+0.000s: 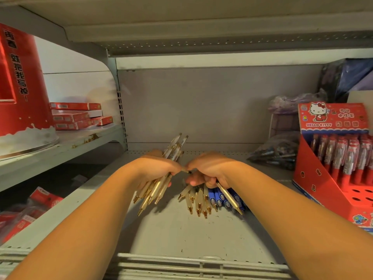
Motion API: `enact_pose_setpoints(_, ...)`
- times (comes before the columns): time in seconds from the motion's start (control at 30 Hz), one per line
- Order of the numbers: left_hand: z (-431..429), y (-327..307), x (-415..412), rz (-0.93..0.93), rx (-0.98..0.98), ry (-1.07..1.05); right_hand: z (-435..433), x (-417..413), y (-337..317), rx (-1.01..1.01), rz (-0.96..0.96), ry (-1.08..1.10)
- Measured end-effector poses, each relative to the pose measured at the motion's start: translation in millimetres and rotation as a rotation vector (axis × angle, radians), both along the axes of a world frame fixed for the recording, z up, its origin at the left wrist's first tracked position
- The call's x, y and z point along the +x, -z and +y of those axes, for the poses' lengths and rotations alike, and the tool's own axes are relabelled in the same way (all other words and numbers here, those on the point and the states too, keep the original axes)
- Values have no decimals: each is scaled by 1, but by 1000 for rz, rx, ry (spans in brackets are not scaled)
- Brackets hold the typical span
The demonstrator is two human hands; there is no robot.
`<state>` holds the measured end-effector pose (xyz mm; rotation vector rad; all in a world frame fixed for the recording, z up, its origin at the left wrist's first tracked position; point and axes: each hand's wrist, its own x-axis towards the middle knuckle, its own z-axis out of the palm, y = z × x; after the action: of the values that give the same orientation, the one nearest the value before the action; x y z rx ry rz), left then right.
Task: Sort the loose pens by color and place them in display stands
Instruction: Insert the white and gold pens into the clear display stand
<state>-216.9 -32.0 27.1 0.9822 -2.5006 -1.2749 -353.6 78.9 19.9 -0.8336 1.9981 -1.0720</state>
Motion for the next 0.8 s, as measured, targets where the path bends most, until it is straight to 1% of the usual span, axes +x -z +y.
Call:
enact_pose_setpoints(0.1, -1, -1, 1, 62, 34, 7, 3, 1, 0, -123, -118, 33)
enact_pose_setpoints(0.17, 1, -5, 3, 43, 76, 42, 6, 1, -3, -191, -204, 52)
enact_pose_setpoints(0.27, 5, -10, 6, 91, 236, 68, 12, -3, -7, -273, -265, 89)
enact_pose_setpoints(0.4, 11, -14, 7, 244, 407, 43, 21, -1, -14, -429, -219, 166)
enact_pose_setpoints(0.53, 21, -19, 4, 368, 461, 61, 29, 13, -26, -560, -241, 215)
enact_pose_setpoints(0.63, 29, -22, 0, 517, 513, 46, 41, 27, -33, -657, -239, 184)
enact_pose_setpoints(0.7, 36, -23, -3, 651, 550, 41, 53, 37, -34, -705, -199, 165)
enact_pose_setpoints(0.8, 50, -26, -8, 804, 591, 123, 70, 52, -33, -737, -76, 199)
